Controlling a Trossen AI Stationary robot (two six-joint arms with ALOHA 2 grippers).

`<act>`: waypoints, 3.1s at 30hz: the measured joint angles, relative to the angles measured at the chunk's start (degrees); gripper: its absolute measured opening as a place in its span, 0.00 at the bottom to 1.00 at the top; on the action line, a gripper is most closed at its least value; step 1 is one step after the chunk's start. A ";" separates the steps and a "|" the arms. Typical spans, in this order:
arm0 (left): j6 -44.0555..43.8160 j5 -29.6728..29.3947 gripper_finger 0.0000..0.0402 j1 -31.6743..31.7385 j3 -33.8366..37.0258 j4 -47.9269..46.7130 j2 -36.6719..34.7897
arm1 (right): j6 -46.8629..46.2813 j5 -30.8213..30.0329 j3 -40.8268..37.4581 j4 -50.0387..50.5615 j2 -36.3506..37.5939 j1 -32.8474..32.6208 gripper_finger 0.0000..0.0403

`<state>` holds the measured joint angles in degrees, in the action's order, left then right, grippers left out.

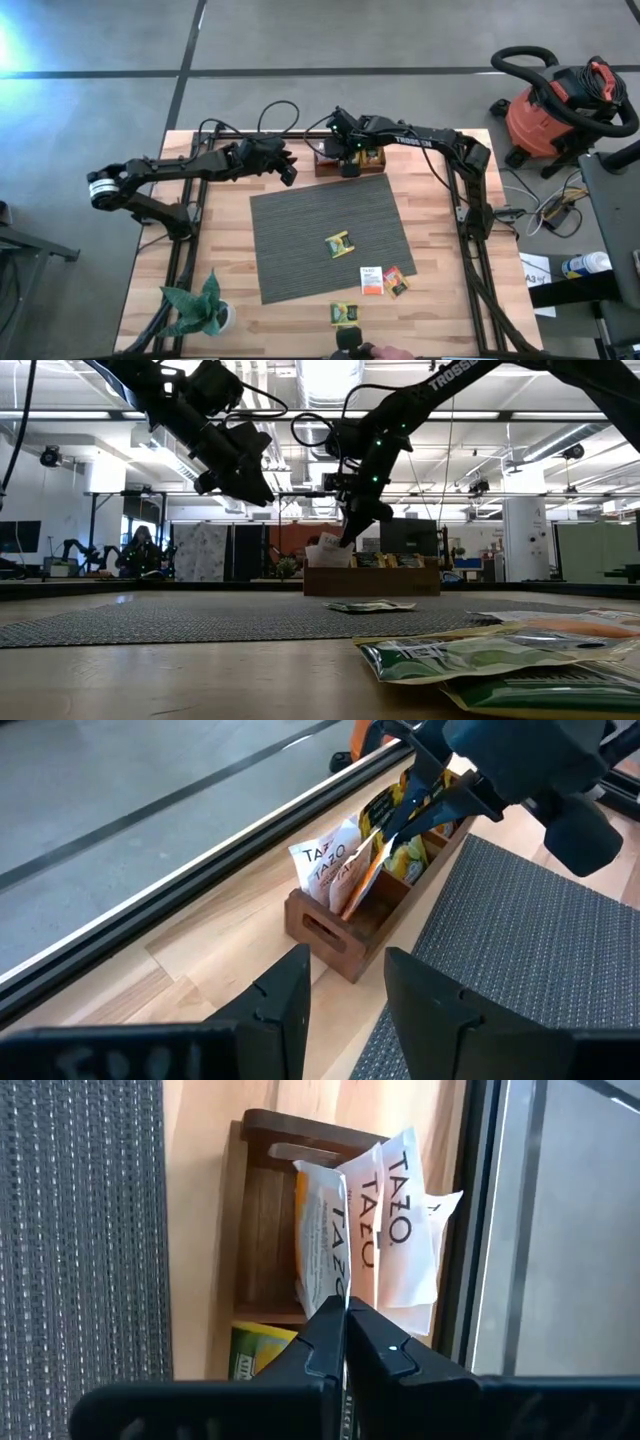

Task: Pick & Place Tea
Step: Put the white tea bag into the left section of the wooden organizer

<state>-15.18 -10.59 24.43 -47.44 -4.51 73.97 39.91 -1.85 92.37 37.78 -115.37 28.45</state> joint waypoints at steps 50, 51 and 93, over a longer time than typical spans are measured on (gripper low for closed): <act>-1.40 0.22 0.31 -1.01 0.20 -1.90 0.02 | -3.83 -7.17 9.79 -1.00 -7.14 -5.19 0.07; -1.40 0.22 0.31 -1.01 0.42 -1.94 0.02 | -4.10 -7.17 9.80 -0.42 -7.20 -5.18 0.09; -4.53 0.44 0.31 -1.14 2.16 0.05 0.07 | -16.81 6.16 9.50 3.49 -7.46 -5.29 0.12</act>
<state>-19.71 -10.15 23.29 -45.28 -4.47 74.04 23.10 4.31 101.87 41.27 -122.83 23.16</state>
